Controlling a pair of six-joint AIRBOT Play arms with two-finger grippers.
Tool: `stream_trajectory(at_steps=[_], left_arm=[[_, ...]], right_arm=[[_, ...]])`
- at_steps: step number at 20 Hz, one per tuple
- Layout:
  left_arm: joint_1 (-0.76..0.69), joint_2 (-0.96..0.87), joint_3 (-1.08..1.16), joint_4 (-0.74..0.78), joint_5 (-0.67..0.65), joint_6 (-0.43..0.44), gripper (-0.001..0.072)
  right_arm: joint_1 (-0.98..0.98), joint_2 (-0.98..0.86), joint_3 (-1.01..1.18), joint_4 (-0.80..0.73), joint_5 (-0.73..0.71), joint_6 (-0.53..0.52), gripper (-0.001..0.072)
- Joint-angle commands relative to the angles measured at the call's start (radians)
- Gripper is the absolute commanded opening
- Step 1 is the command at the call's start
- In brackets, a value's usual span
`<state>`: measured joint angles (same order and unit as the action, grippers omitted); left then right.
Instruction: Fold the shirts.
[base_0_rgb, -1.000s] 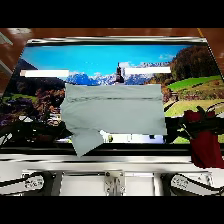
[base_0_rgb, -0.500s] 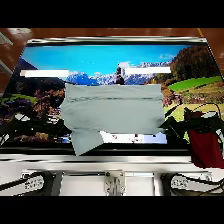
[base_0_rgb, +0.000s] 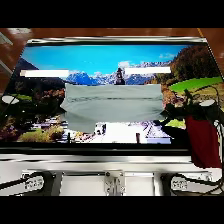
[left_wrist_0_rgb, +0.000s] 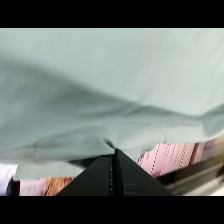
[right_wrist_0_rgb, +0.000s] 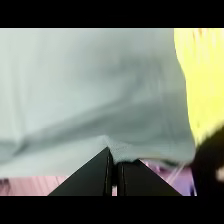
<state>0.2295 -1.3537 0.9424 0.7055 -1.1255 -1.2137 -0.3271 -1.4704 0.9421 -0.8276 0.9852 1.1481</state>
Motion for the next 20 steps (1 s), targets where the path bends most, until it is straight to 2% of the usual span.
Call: stream_trajectory(at_steps=[1, 3, 5, 8, 13, 14, 15, 16, 17, 20], left_arm=[[-0.017, -0.096, 0.198, -0.034, 0.018, -0.002, 0.0031], [-0.020, -0.191, 0.317, -0.079, 0.019, -0.002, 0.0031], [-0.019, -0.292, 0.441, -0.089, 0.019, -0.011, 0.0031], [-0.021, -0.443, 0.602, -0.089, 0.020, -0.095, 0.0031], [-0.049, -0.619, 0.693, -0.092, 0.027, -0.164, 0.0032], [-0.049, -0.635, 0.693, -0.094, 0.026, -0.180, 0.0113], [-0.047, -0.641, 0.693, -0.094, 0.025, -0.198, 0.0399], [-0.042, -0.641, 0.694, -0.094, 0.016, -0.220, 0.0695], [-0.030, -0.640, 0.703, -0.094, -0.015, -0.219, 0.0704], [0.024, -0.640, 0.751, -0.094, -0.171, -0.212, 0.0702]], right_arm=[[0.100, -0.034, 0.136, -0.007, -0.192, 0.011, 0.0062], [0.153, -0.099, 0.248, -0.046, -0.229, 0.027, 0.0062], [0.180, -0.177, 0.368, -0.114, -0.251, 0.099, 0.0062], [0.180, -0.299, 0.503, -0.143, -0.249, 0.183, 0.0063], [0.180, -0.400, 0.535, -0.135, -0.258, 0.205, 0.0064], [0.180, -0.407, 0.535, -0.134, -0.259, 0.205, 0.0081], [0.180, -0.407, 0.535, -0.125, -0.263, 0.204, 0.0251], [0.180, -0.400, 0.535, -0.117, -0.275, 0.195, 0.0592], [0.175, -0.386, 0.535, -0.117, -0.277, 0.177, 0.0698], [0.125, -0.328, 0.535, -0.165, -0.260, 0.185, 0.0697]])
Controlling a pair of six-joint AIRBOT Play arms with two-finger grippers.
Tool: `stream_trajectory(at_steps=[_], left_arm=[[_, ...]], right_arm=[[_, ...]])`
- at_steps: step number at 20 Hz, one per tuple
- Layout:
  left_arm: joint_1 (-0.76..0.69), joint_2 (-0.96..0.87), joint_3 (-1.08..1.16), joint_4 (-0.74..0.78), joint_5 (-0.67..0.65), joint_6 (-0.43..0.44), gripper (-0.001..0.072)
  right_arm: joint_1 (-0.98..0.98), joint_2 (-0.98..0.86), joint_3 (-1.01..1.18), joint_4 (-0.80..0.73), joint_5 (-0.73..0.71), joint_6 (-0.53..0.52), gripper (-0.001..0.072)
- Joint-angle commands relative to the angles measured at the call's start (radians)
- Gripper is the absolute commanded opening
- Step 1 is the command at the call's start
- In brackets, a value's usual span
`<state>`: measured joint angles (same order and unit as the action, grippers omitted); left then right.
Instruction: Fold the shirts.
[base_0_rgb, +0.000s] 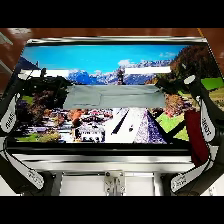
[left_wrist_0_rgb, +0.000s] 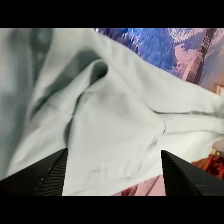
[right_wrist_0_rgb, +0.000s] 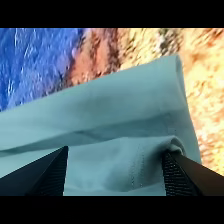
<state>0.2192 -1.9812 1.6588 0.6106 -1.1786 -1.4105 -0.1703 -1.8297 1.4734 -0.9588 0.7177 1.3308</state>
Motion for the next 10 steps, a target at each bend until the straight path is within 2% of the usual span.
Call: stream_trajectory(at_steps=[1, 3, 5, 8, 10], left_arm=[[0.050, -0.012, 0.043, 0.000, -0.150, -0.016, 0.0702], [0.064, -0.008, 0.045, -0.006, -0.200, -0.016, 0.0702], [0.061, -0.005, 0.045, -0.006, -0.224, -0.015, 0.0702], [0.050, -0.005, 0.045, -0.005, -0.227, -0.011, 0.0702], [0.039, -0.005, 0.045, -0.006, -0.228, 0.011, 0.0701]], right_arm=[[-0.055, 0.036, 0.003, -0.043, 0.024, 0.033, 0.0697], [-0.090, 0.025, 0.003, -0.041, 0.084, 0.073, 0.0697], [-0.101, 0.008, 0.003, -0.005, 0.153, 0.071, 0.0698], [-0.103, 0.022, 0.004, 0.194, 0.249, -0.099, 0.0697], [-0.119, 0.055, 0.004, 0.253, 0.316, -0.079, 0.0697]])
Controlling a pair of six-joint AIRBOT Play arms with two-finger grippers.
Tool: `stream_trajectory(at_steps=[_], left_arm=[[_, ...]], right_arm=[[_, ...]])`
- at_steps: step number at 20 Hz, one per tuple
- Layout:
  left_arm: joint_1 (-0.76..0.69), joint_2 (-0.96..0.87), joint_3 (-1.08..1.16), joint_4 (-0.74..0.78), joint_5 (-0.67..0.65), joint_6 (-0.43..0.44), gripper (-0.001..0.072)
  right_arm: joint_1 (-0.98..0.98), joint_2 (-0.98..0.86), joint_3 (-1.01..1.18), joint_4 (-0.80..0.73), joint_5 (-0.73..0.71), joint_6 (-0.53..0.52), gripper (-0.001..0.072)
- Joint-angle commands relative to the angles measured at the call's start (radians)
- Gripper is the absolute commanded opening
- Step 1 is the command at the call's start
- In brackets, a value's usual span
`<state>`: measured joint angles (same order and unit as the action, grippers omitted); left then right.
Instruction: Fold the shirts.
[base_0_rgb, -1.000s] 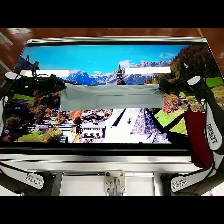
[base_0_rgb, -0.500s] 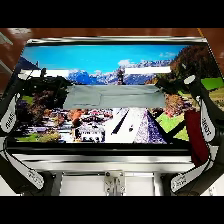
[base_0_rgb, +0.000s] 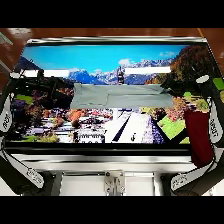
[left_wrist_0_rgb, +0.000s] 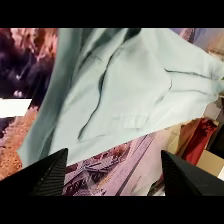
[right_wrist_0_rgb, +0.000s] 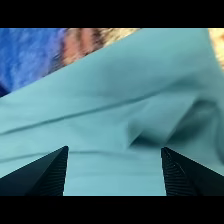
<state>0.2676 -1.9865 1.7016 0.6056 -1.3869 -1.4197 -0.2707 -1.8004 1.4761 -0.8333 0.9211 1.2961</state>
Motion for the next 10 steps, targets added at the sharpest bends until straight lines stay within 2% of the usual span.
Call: stream_trajectory(at_steps=[1, 5, 8, 10], left_arm=[[-0.014, 0.001, 0.002, -0.001, -0.019, 0.020, 0.0701], [-0.032, 0.001, 0.002, -0.008, -0.021, 0.020, 0.0701], [-0.052, 0.001, 0.002, -0.009, -0.020, 0.021, 0.0701], [-0.065, 0.000, 0.002, -0.008, -0.017, 0.047, 0.0701]], right_arm=[[-0.032, 0.044, 0.001, 0.135, 0.150, -0.044, 0.0697], [-0.105, 0.111, 0.001, -0.038, 0.159, -0.014, 0.0697], [-0.120, 0.095, 0.001, -0.203, 0.068, 0.130, 0.0696], [-0.118, 0.045, 0.001, -0.206, 0.027, 0.171, 0.0696]])
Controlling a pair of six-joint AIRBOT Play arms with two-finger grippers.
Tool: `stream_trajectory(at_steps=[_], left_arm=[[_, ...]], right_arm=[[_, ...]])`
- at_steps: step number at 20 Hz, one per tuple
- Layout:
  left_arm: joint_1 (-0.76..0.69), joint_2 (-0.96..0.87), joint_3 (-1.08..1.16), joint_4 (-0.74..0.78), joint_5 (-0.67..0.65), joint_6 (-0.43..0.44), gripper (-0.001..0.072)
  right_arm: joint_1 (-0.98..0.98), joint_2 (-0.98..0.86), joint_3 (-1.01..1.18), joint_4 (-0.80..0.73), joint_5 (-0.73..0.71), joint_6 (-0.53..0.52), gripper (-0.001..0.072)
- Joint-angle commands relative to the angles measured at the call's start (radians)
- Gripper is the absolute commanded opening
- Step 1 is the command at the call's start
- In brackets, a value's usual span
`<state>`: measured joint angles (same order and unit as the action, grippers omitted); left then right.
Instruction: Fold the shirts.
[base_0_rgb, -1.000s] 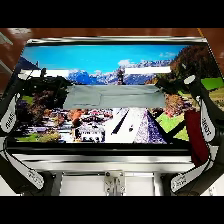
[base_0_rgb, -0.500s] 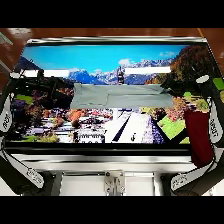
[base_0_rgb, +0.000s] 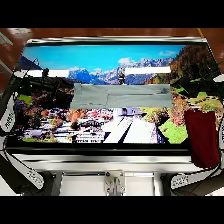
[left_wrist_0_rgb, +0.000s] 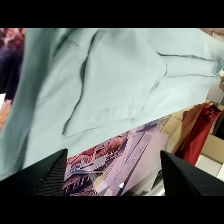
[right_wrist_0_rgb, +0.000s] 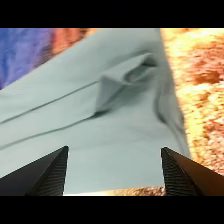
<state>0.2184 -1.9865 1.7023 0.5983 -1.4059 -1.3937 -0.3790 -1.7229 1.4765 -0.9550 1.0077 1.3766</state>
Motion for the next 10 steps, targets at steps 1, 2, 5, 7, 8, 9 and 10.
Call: stream_trajectory(at_steps=[1, 2, 5, 7, 8, 9, 10], left_arm=[[-0.017, 0.000, 0.001, -0.001, 0.003, 0.020, 0.0701], [-0.018, 0.001, 0.001, -0.001, 0.002, 0.020, 0.0701], [-0.022, 0.001, 0.001, -0.002, 0.002, 0.019, 0.0701], [-0.026, 0.001, 0.001, -0.009, 0.002, 0.019, 0.0701], [-0.028, 0.001, 0.001, -0.019, 0.002, 0.019, 0.0701], [-0.029, 0.001, 0.001, -0.036, 0.002, 0.020, 0.0701], [-0.029, 0.001, 0.002, -0.051, 0.002, 0.020, 0.0701]], right_arm=[[-0.010, -0.059, 0.000, -0.061, -0.077, 0.099, 0.0696], [-0.010, -0.087, 0.000, -0.026, -0.098, 0.101, 0.0696], [-0.010, -0.155, 0.000, 0.116, -0.174, 0.100, 0.0696], [-0.008, -0.192, 0.000, 0.184, -0.188, 0.097, 0.0696], [-0.002, -0.206, 0.000, 0.186, -0.187, 0.095, 0.0696], [0.008, -0.214, 0.000, 0.186, -0.187, 0.086, 0.0696], [0.021, -0.221, 0.000, 0.183, -0.188, 0.083, 0.0696]])
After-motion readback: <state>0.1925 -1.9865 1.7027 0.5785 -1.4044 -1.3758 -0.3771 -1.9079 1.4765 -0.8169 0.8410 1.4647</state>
